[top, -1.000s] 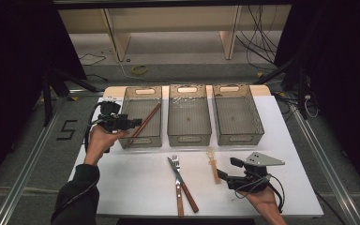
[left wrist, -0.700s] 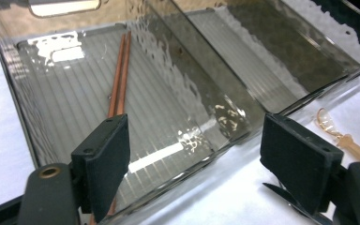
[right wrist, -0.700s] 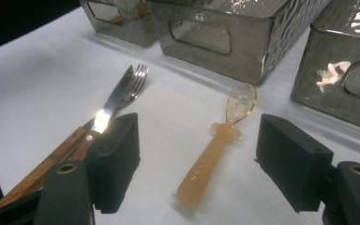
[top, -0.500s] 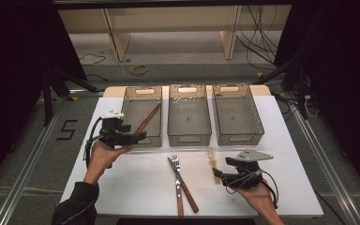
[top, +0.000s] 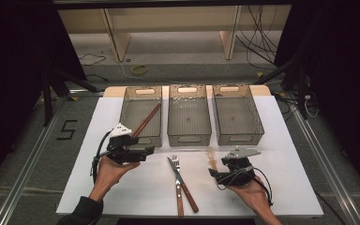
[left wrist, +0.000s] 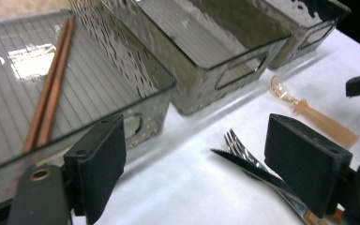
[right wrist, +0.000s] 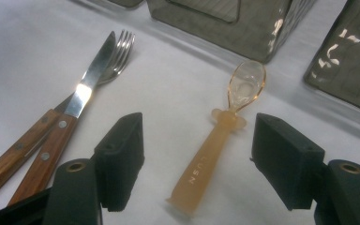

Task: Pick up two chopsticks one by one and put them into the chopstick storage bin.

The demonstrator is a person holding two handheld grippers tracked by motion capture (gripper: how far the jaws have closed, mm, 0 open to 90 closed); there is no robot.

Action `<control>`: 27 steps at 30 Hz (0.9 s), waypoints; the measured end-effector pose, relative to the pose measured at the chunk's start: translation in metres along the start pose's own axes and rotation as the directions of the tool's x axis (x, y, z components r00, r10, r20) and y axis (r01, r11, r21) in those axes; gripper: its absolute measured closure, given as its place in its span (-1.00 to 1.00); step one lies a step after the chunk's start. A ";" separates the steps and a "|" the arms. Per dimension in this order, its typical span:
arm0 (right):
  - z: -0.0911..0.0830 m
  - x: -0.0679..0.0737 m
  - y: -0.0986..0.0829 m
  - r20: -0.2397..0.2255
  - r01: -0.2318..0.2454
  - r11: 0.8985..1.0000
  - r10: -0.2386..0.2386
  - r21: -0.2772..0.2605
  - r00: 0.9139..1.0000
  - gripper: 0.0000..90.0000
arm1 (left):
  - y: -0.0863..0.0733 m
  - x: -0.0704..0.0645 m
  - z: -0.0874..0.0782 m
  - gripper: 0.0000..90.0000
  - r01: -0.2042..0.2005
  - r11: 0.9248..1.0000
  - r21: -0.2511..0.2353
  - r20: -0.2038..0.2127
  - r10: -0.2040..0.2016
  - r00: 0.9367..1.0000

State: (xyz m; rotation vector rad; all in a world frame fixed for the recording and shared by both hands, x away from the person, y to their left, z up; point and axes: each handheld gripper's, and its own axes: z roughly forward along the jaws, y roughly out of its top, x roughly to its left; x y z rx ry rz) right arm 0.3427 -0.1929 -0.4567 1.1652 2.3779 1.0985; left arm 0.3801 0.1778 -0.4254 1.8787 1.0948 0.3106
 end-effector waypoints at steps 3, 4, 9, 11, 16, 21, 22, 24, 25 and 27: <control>0.002 0.001 0.000 0.008 0.002 1.000 -0.002 0.015 1.000 -0.22 | -0.007 -0.001 0.001 -0.55 0.010 1.000 0.001 0.003 -0.010 1.000; 0.003 0.001 0.000 0.007 0.000 1.000 0.000 0.021 1.000 -0.22 | -0.010 0.000 0.001 -0.55 0.009 1.000 0.002 0.003 -0.009 1.000; 0.007 0.000 0.001 0.011 -0.004 0.999 0.004 0.038 1.000 -0.22 | -0.020 0.002 -0.001 -0.56 0.025 1.000 -0.004 -0.004 -0.025 1.000; 0.008 0.000 0.001 0.013 0.002 0.999 -0.003 0.046 1.000 -0.21 | -0.024 0.002 -0.002 -0.56 0.029 1.000 -0.010 -0.007 -0.029 1.000; 0.010 0.000 0.001 0.026 0.006 0.998 -0.007 0.064 1.000 -0.19 | -0.030 0.001 -0.005 -0.56 0.027 0.999 -0.025 -0.004 -0.027 1.000; 0.014 0.000 0.001 0.032 0.007 0.997 -0.010 0.080 0.999 -0.16 | -0.034 -0.002 -0.007 -0.57 0.015 0.999 -0.038 0.007 -0.015 1.000; 0.015 0.001 0.001 0.033 0.004 0.996 -0.007 0.086 0.999 -0.16 | -0.035 -0.003 -0.007 -0.57 0.014 0.999 -0.044 0.004 -0.014 1.000; 0.016 0.001 0.001 0.036 0.011 0.996 -0.014 0.093 0.999 -0.16 | -0.038 -0.003 -0.007 -0.57 0.010 0.999 -0.043 0.008 -0.009 1.000; 0.017 0.001 0.001 0.037 0.009 0.995 -0.013 0.097 0.999 -0.15 | -0.039 -0.004 -0.007 -0.58 0.010 0.999 -0.042 0.008 -0.009 1.000; 0.018 0.002 0.001 0.038 0.014 0.995 -0.018 0.103 0.999 -0.14 | -0.042 -0.004 -0.007 -0.58 0.002 0.999 -0.040 0.000 -0.002 1.000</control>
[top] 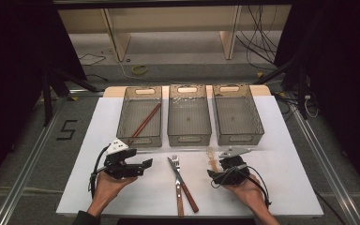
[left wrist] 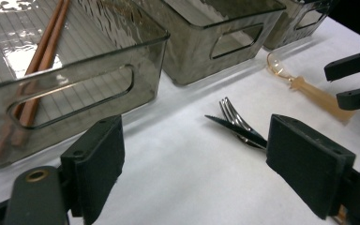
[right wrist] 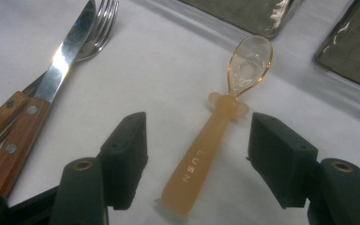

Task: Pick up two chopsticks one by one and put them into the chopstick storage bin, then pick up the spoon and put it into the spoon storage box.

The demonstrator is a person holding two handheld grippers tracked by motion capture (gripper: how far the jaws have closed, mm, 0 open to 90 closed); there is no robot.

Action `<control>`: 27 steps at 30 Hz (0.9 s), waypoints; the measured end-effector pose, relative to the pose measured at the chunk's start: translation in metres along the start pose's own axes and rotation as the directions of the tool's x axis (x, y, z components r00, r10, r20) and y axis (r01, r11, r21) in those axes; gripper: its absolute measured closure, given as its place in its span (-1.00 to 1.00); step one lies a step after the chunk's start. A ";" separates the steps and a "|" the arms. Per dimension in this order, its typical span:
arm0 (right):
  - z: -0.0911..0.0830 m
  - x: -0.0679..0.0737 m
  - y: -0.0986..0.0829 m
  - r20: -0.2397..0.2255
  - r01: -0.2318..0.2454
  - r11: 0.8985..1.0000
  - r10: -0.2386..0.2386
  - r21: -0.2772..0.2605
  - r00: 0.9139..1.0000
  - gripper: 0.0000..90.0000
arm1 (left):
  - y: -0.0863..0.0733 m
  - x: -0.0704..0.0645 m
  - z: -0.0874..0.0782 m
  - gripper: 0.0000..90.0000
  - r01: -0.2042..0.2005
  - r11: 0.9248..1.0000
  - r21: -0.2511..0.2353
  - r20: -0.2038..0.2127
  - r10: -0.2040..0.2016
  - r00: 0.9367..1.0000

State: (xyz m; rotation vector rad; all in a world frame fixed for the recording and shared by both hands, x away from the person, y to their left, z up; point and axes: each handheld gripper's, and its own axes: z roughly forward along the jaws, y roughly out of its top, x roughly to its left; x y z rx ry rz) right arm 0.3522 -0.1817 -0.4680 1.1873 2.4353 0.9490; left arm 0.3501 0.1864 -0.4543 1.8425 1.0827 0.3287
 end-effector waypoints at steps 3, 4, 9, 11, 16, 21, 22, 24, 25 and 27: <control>0.002 0.001 0.001 0.003 0.001 1.000 -0.001 0.008 1.000 -0.13 | -0.004 0.001 -0.001 -0.58 0.003 1.000 0.001 0.000 -0.003 1.000; 0.003 0.001 0.001 0.006 0.002 1.000 -0.002 0.012 1.000 -0.13 | -0.005 0.002 -0.001 -0.58 0.003 1.000 0.003 -0.001 -0.003 1.000; 0.006 0.001 0.001 0.020 0.006 0.999 -0.007 0.032 1.000 -0.07 | -0.009 0.003 -0.001 -0.58 0.011 1.000 0.002 -0.006 -0.011 1.000; 0.008 0.000 0.001 0.027 0.006 0.999 -0.007 0.041 1.000 -0.03 | -0.009 0.003 -0.002 -0.59 0.011 1.000 -0.001 -0.006 -0.011 1.000; 0.013 0.000 0.001 0.046 0.016 0.996 -0.020 0.085 0.999 0.11 | -0.012 0.001 -0.002 -0.59 0.006 1.000 0.008 -0.003 -0.006 1.000; 0.016 0.001 0.000 0.056 0.038 0.994 -0.044 0.106 0.997 0.21 | -0.014 -0.005 -0.002 -0.59 -0.041 0.999 0.018 -0.015 0.042 0.999; 0.016 0.001 0.000 0.054 0.037 0.993 -0.043 0.108 0.998 0.25 | -0.014 -0.005 -0.002 -0.59 -0.040 0.999 0.018 -0.012 0.040 0.999; 0.016 0.001 0.000 0.053 0.038 0.994 -0.044 0.107 0.998 0.34 | -0.014 -0.006 -0.003 -0.59 -0.043 0.999 0.019 -0.011 0.043 0.999; 0.015 0.002 0.000 0.052 0.042 0.993 -0.048 0.106 0.997 0.38 | -0.014 -0.006 -0.003 -0.59 -0.042 0.999 0.017 -0.010 0.042 0.999; 0.015 0.001 0.001 0.051 0.041 0.993 -0.047 0.109 0.998 0.40 | -0.015 -0.007 -0.003 -0.59 -0.045 0.999 0.017 -0.010 0.045 0.999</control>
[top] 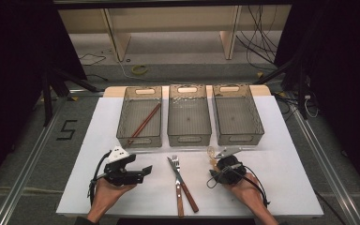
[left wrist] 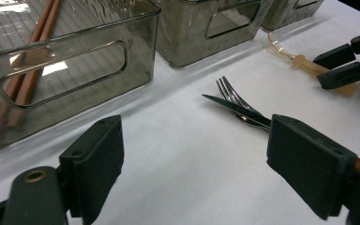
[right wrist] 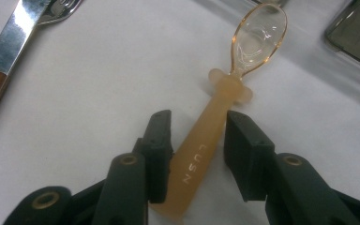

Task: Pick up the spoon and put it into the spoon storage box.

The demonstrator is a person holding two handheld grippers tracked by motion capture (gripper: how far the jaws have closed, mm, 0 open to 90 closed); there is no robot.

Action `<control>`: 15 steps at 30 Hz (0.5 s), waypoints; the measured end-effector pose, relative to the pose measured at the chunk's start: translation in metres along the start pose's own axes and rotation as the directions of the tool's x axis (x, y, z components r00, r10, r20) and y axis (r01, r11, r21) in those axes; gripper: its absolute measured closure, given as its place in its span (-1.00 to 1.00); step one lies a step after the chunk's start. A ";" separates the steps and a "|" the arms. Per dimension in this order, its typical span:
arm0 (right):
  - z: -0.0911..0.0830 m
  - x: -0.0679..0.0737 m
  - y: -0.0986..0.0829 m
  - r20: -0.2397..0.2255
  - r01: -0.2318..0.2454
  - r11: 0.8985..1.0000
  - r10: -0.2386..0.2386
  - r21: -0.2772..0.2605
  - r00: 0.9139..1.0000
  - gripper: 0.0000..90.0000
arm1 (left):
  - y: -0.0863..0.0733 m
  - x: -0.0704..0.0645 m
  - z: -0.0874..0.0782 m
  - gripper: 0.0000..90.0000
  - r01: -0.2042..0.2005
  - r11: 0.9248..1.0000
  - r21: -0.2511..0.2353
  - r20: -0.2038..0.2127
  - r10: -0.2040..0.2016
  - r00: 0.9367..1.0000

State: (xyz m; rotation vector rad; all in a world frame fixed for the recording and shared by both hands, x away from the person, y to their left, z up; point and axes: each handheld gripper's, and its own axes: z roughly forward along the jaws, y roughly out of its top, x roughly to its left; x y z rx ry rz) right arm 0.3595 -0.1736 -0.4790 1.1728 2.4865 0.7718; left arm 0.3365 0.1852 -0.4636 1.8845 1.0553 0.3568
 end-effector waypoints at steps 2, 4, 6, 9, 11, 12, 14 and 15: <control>0.000 -0.001 0.001 0.000 -0.006 1.000 0.006 0.006 1.000 0.43 | 0.000 0.000 0.000 -0.59 -0.002 1.000 0.000 -0.001 0.002 1.000; 0.000 -0.002 0.001 -0.004 -0.014 1.000 0.014 0.010 1.000 0.48 | -0.001 0.000 0.000 -0.59 -0.004 1.000 0.003 0.000 0.004 1.000; 0.000 -0.003 0.002 -0.011 -0.019 1.000 0.019 0.017 1.000 0.51 | -0.001 -0.001 0.000 -0.58 -0.006 1.000 0.004 0.001 0.006 1.000; 0.000 -0.003 0.004 -0.010 -0.022 0.999 0.022 0.025 1.000 0.56 | -0.002 -0.002 0.000 -0.58 -0.010 1.000 0.001 0.001 0.010 1.000; 0.000 -0.004 0.004 -0.014 -0.029 0.999 0.029 0.025 0.999 0.61 | -0.002 -0.003 0.000 -0.58 -0.014 1.000 -0.004 0.002 0.014 1.000; 0.000 -0.004 0.004 -0.014 -0.028 0.999 0.029 0.024 0.999 0.63 | -0.002 -0.003 -0.001 -0.58 -0.016 1.000 -0.009 0.003 0.016 1.000; 0.000 -0.005 0.004 -0.017 -0.041 0.999 0.041 0.022 0.999 0.68 | -0.002 -0.003 -0.001 -0.58 -0.013 1.000 -0.010 0.005 0.013 1.000; 0.000 -0.006 0.003 -0.020 -0.044 0.999 0.044 0.021 0.999 0.69 | -0.002 -0.003 -0.001 -0.58 -0.016 1.000 -0.011 0.005 0.016 1.000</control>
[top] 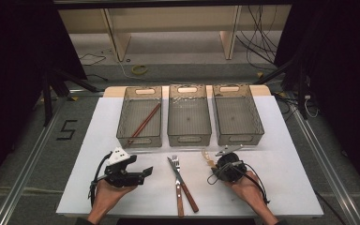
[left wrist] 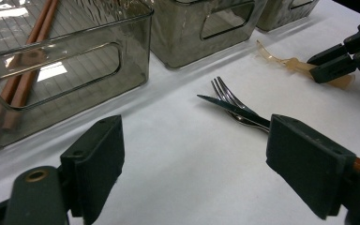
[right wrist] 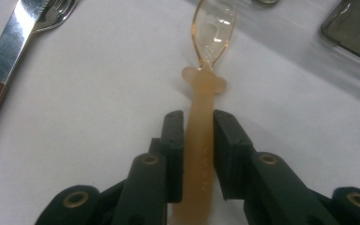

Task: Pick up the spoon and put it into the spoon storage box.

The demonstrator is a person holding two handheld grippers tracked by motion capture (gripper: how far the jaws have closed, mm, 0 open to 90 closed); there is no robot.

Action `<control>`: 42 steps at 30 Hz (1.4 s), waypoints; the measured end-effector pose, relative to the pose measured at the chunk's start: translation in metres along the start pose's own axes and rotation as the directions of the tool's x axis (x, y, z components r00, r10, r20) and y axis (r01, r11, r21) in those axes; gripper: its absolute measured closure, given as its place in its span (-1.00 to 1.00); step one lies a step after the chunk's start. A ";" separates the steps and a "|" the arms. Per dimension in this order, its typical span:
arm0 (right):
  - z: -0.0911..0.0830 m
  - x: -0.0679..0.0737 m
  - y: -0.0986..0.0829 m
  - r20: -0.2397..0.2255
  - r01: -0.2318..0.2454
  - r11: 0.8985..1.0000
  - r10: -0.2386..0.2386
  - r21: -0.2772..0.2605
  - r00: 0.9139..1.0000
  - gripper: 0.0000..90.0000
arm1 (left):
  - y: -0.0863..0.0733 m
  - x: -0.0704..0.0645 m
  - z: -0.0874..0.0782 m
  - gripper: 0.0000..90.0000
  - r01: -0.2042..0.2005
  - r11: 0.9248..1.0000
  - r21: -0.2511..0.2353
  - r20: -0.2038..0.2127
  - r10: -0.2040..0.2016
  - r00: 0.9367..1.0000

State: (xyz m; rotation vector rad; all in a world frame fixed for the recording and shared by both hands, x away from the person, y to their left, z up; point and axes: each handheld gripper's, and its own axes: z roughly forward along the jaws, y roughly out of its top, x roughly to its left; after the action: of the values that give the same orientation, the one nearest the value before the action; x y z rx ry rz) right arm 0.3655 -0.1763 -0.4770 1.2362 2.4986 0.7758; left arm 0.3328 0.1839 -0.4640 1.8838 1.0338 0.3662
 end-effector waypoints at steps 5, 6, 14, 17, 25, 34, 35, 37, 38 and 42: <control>-0.001 -0.003 -0.001 -0.018 -0.025 1.000 0.025 -0.012 1.000 0.71 | -0.001 0.001 0.000 -0.58 0.009 1.000 -0.003 -0.001 -0.009 1.000; -0.001 -0.004 -0.001 -0.022 -0.028 1.000 0.028 -0.013 0.999 0.71 | -0.001 0.001 -0.001 -0.58 0.013 1.000 -0.008 -0.002 -0.013 1.000; -0.008 -0.006 0.000 -0.075 -0.042 0.997 0.037 -0.061 0.996 0.72 | -0.002 0.003 -0.003 -0.58 0.020 0.999 -0.043 0.009 -0.020 1.000; -0.014 -0.004 0.002 -0.078 -0.026 0.996 0.019 -0.087 0.997 0.72 | -0.003 0.003 -0.004 -0.58 0.025 0.998 -0.054 0.021 -0.023 1.000; -0.028 0.005 0.013 -0.106 0.004 0.990 -0.020 -0.144 0.994 0.72 | -0.004 0.002 -0.004 -0.59 0.014 0.998 -0.058 0.036 -0.012 0.999; -0.040 0.008 0.035 -0.133 0.008 0.975 -0.038 -0.220 0.990 0.72 | -0.005 0.003 -0.007 -0.59 0.013 0.997 -0.082 0.032 -0.011 0.999; -0.041 0.008 0.038 -0.137 0.004 0.974 -0.036 -0.225 0.990 0.72 | -0.005 0.004 -0.007 -0.59 0.012 0.997 -0.082 0.032 -0.009 0.999; -0.042 0.007 0.043 -0.137 0.003 0.971 -0.037 -0.237 0.990 0.72 | -0.005 0.004 -0.008 -0.59 0.005 0.997 -0.082 0.032 -0.002 0.999; -0.043 0.007 0.046 -0.137 0.002 0.970 -0.036 -0.242 0.990 0.72 | -0.006 0.004 -0.008 -0.59 0.005 0.997 -0.083 0.032 -0.002 0.999; -0.042 0.004 0.055 -0.115 0.009 0.965 -0.040 -0.261 0.993 0.72 | -0.006 0.005 -0.009 -0.60 0.004 0.996 -0.087 0.033 -0.001 0.999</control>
State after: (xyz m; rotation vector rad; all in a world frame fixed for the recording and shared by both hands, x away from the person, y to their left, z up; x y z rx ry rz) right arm 0.3815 -0.1603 -0.4113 1.0942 2.3985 1.1605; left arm 0.3274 0.1940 -0.4652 1.8049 0.9832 0.3715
